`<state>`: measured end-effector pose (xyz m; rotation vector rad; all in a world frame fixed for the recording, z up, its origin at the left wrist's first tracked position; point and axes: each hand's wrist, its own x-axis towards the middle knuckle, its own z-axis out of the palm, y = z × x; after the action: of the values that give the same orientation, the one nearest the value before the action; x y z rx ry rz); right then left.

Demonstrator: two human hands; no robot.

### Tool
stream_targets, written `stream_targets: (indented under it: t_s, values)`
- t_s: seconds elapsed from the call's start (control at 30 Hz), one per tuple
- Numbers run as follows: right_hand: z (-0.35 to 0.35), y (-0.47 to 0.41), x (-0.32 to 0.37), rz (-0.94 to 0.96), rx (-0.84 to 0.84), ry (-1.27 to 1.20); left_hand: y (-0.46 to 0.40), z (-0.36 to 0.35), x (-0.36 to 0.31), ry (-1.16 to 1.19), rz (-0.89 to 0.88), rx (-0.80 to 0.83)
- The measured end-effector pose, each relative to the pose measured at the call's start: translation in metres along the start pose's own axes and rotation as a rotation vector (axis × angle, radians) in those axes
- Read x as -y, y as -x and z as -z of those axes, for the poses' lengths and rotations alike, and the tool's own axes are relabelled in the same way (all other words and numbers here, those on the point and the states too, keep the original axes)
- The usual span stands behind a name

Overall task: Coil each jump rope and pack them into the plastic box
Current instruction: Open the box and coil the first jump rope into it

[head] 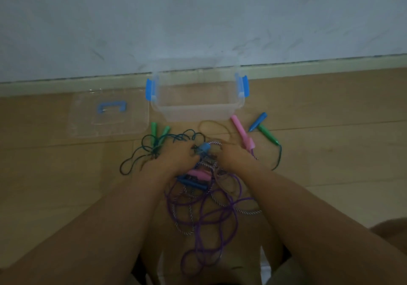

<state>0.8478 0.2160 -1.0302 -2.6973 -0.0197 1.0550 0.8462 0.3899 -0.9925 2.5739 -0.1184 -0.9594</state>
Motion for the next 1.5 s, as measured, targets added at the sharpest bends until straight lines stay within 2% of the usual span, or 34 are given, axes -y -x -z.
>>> stream_targets:
  t_s: [0.1, 0.2, 0.33, 0.43, 0.53, 0.67, 0.8, 0.87, 0.93, 1.07, 1.13, 1.2, 1.27, 1.37, 1.5]
  values:
    - [-0.016, -0.004, 0.003, -0.024, 0.065, -0.106, -0.001, -0.011, -0.003, 0.001, -0.034, -0.011]
    - [-0.034, -0.002, 0.006, -0.062, 0.059, -0.247, 0.001, -0.019, 0.001, -0.063, -0.022, 0.011]
    - [-0.041, 0.009, 0.001, -0.105, -0.138, -0.517, 0.006, -0.023, 0.006, -0.083, -0.005, 0.044]
    - [-0.018, 0.018, 0.005, -0.032, -0.233, -0.647, 0.007, -0.016, 0.006, -0.079, -0.024, 0.026]
    - [0.024, 0.025, 0.019, 0.019, -0.189, -0.851, 0.011, 0.008, -0.003, 0.028, -0.092, -0.029]
    - [0.096, 0.04, 0.043, 0.222, -0.164, -0.652, 0.011, 0.058, -0.021, 0.129, -0.14, -0.063]
    - [0.163, 0.069, 0.073, 0.328, -0.127, -0.548, 0.012, 0.114, -0.038, 0.286, -0.213, -0.102]
    - [0.188, 0.079, 0.083, 0.364, -0.13, -0.508, 0.013, 0.137, -0.044, 0.241, -0.248, -0.081]
    - [0.207, 0.085, 0.089, 0.398, -0.17, -0.394, 0.016, 0.152, -0.043, 0.092, -0.266, -0.07]
    - [0.221, 0.093, 0.083, 0.471, -0.222, 0.031, 0.029, 0.161, -0.039, 0.048, -0.236, -0.044]
    - [0.211, 0.091, 0.077, 0.46, -0.182, 0.267, 0.037, 0.157, -0.034, 0.072, -0.233, -0.144]
    - [0.193, 0.086, 0.073, 0.454, -0.13, 0.378, 0.041, 0.148, -0.028, 0.241, -0.24, -0.257]
    - [0.177, 0.08, 0.073, 0.478, -0.088, 0.279, 0.047, 0.141, -0.03, 0.489, -0.258, -0.297]
    - [0.167, 0.071, 0.08, 0.482, 0.013, -0.114, 0.053, 0.137, -0.049, 0.789, -0.284, -0.391]
    - [0.171, 0.068, 0.091, 0.513, 0.074, -0.475, 0.061, 0.138, -0.075, 0.842, -0.324, -0.524]
